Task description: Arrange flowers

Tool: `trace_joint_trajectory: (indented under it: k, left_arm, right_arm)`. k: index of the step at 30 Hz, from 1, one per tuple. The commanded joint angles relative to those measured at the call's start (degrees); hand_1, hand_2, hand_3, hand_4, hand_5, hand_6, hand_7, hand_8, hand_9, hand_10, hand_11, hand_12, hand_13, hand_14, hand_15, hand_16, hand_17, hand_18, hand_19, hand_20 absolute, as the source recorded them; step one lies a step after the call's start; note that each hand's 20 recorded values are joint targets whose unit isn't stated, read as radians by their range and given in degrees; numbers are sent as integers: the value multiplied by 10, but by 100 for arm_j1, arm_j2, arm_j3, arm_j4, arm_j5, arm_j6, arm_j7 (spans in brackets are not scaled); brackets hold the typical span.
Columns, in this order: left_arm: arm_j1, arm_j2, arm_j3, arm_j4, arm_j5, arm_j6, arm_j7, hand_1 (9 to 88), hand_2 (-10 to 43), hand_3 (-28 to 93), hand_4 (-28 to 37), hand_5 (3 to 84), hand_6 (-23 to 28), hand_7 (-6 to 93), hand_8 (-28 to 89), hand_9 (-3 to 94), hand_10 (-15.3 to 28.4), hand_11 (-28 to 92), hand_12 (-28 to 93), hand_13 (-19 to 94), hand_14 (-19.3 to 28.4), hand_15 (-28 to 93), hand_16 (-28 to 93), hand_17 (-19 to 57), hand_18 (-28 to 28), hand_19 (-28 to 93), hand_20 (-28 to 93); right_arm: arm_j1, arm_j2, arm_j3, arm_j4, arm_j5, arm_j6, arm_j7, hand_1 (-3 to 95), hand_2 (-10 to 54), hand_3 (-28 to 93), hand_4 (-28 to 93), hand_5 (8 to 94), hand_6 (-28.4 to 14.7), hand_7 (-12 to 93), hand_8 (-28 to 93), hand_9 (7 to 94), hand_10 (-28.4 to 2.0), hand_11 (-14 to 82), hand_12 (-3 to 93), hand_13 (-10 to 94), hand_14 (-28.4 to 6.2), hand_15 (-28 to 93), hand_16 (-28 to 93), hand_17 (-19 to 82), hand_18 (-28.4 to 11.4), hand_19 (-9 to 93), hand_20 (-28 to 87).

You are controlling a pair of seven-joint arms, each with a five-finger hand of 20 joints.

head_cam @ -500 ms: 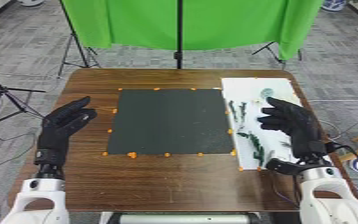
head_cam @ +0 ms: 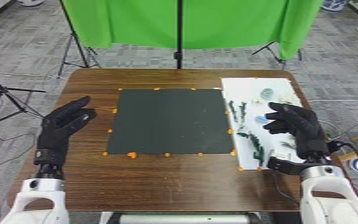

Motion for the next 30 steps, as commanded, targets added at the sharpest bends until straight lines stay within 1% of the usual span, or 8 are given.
trace_joint_trajectory:
  k: [1,4,9,13,18,19,24,30]
  left_arm:
    - [157,-125,-69,-37,18,13,-102,419,-55,599,-119,488,43,141,-67,507,130,258,139,414,175,301,-1,91,146,224,273]
    - [143,-134,-65,-37,49,-15,-113,419,-55,599,-118,488,43,141,-66,507,130,257,139,415,175,302,-1,91,147,224,274]
    - [141,-103,-33,-30,71,31,-131,420,-55,599,-118,488,43,140,-66,506,129,257,139,414,176,302,-2,91,147,225,274]
    - [142,-55,-58,-37,142,32,-141,421,-55,598,-119,489,43,142,-66,508,130,258,139,414,176,302,-1,92,146,225,274]
    - [211,-36,-121,-72,32,131,-144,421,-55,597,-119,489,43,142,-67,509,130,258,139,415,177,302,-2,92,146,226,275]
    - [188,-32,-117,-58,38,103,-157,421,-55,598,-119,489,43,142,-66,508,130,258,139,415,177,303,-2,91,146,227,275]
    - [166,-66,-74,-42,128,1,-221,421,-56,598,-118,490,44,141,-67,510,131,260,139,416,177,305,-2,92,146,229,276]
    - [247,-50,-112,-82,103,60,-270,420,-56,598,-118,491,44,140,-67,510,131,260,139,415,177,306,-3,93,145,228,276]
  right_arm:
    - [-56,60,-12,-98,-439,-135,81,204,-95,629,-283,576,-80,126,-78,604,-182,157,189,599,-155,376,236,299,-224,635,536]
    - [-53,131,-10,-124,-1000,-150,323,213,-95,643,-283,573,-76,130,-79,603,-178,157,189,597,-155,377,235,292,-223,639,537]
    - [-190,202,-41,-239,-2438,-181,1012,229,-95,650,-283,579,-76,136,-78,607,-179,163,192,607,-151,390,237,295,-223,656,541]
    - [-246,314,-272,-210,-3944,-90,1611,256,-95,646,-282,615,-67,167,-76,657,-179,185,200,643,-141,462,247,322,-222,708,554]
    - [-264,352,-614,-142,-5173,-28,2079,285,-95,655,-282,657,-54,200,-81,694,-159,226,218,673,-131,545,274,346,-225,762,577]
    - [-253,377,-694,-124,-5438,-38,2251,285,-95,655,-282,661,-53,203,-82,700,-158,235,223,678,-130,559,279,352,-226,772,581]
    - [-198,574,-890,-85,-6058,-315,2776,286,-95,651,-283,680,-50,219,-82,719,-155,254,233,695,-122,587,291,371,-227,797,586]
    - [-40,872,-1058,52,-6363,-572,3201,295,-95,645,-283,701,-47,230,-83,739,-154,263,237,709,-118,599,297,388,-228,818,584]
